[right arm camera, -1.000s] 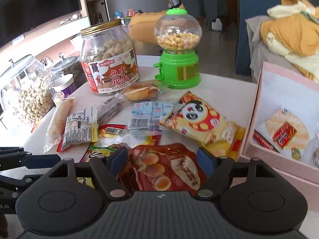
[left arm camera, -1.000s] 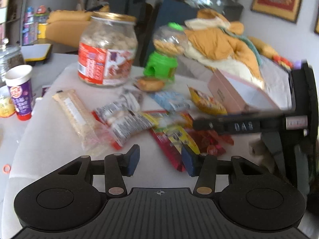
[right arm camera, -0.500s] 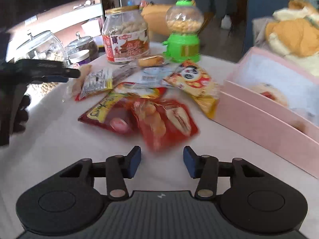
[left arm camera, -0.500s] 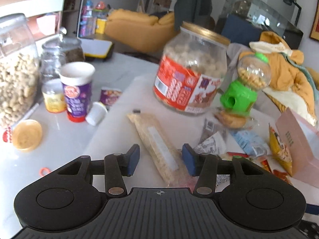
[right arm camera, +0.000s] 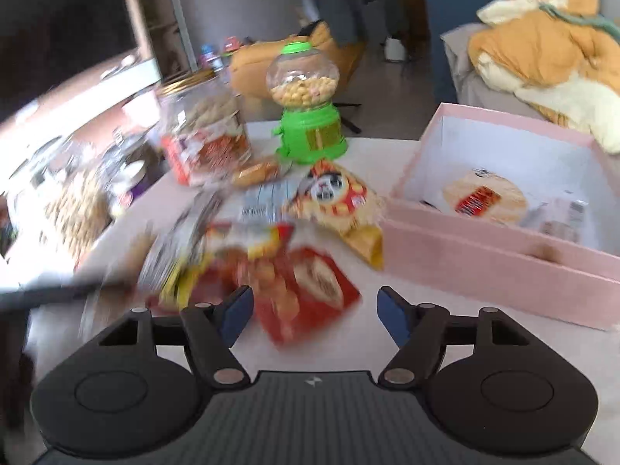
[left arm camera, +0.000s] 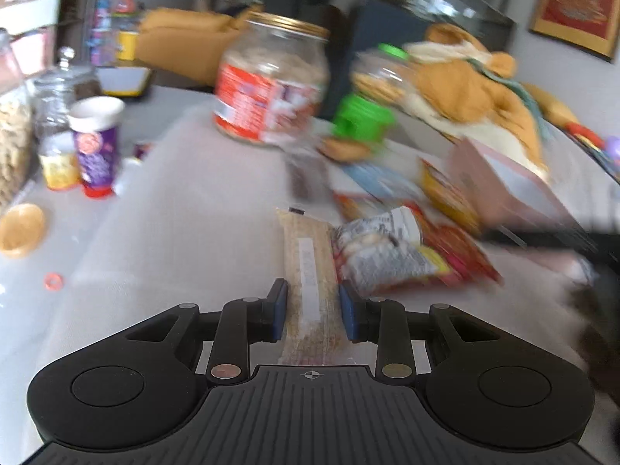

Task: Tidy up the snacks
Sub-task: 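Grasp the clear grain-bar packet with the left tool, then grasp the white sachet packets with the right tool while the left tool holds the grain bar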

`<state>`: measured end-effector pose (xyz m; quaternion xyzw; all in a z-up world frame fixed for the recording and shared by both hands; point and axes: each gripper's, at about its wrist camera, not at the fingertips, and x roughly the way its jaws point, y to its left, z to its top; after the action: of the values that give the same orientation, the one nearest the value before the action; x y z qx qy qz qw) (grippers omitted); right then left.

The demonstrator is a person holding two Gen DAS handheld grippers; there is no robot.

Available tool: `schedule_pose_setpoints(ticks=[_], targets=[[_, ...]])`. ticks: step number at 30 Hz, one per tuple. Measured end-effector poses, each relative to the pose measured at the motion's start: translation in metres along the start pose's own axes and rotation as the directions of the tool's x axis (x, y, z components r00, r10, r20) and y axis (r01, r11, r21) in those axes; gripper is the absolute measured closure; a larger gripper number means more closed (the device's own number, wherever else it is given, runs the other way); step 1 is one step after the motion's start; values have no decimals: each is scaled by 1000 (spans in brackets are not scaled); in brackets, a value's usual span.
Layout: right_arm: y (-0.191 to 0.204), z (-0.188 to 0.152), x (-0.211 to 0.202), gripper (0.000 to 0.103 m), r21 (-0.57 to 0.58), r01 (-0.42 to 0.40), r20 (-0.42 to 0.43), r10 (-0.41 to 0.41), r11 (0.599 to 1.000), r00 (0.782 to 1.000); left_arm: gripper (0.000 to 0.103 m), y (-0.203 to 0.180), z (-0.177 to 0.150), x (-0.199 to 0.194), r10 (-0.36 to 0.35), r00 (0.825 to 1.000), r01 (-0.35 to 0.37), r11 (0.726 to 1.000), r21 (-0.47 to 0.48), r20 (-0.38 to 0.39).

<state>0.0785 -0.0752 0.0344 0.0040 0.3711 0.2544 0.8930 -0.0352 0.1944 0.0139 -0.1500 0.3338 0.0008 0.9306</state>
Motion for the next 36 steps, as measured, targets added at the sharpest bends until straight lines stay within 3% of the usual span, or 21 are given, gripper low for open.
schedule_pose_setpoints(ticks=[2, 6, 8, 12, 17, 21, 26, 28, 31, 33, 36], targets=[[8, 10, 21, 32, 14, 24, -5, -24, 1000, 1000, 69, -8, -8, -6, -46, 999, 46, 999, 25, -29], [23, 13, 55, 32, -71, 83, -28, -86, 994, 996, 69, -26, -20, -10, -113, 992, 118, 989, 85, -59], [21, 8, 53, 41, -77, 75, -41, -78, 994, 996, 69, -32, -22, -8, -125, 991, 130, 987, 97, -55], [14, -11, 21, 55, -158, 15, -68, -26, 987, 997, 70, -26, -20, -2, -95, 995, 97, 994, 58, -26], [0, -43, -19, 57, -268, 89, -77, -113, 959, 991, 70, -20, -14, -5, -55, 998, 55, 998, 34, -12], [-4, -53, -39, 57, -301, 186, -27, -203, 935, 979, 70, -14, -11, -9, 19, 1000, -19, 1000, 17, 2], [43, -52, -60, 34, -442, 31, 35, -17, 897, 999, 70, -11, -12, -13, 46, 999, -46, 999, 11, -15], [70, -53, -57, 33, -523, -34, 30, 59, 852, 998, 70, -10, -12, -14, 45, 999, -45, 999, 12, -20], [105, -51, -31, 33, -591, -84, -15, 93, 802, 996, 70, -8, -11, -14, 40, 999, -40, 999, -3, -30], [115, -49, -11, 34, -591, -100, -56, 83, 800, 995, 70, -8, -9, -11, 42, 998, -42, 999, 5, -36], [108, -45, -1, 42, -527, -136, -100, 97, 839, 990, 69, -13, -6, -4, 54, 998, -51, 996, 66, -40]])
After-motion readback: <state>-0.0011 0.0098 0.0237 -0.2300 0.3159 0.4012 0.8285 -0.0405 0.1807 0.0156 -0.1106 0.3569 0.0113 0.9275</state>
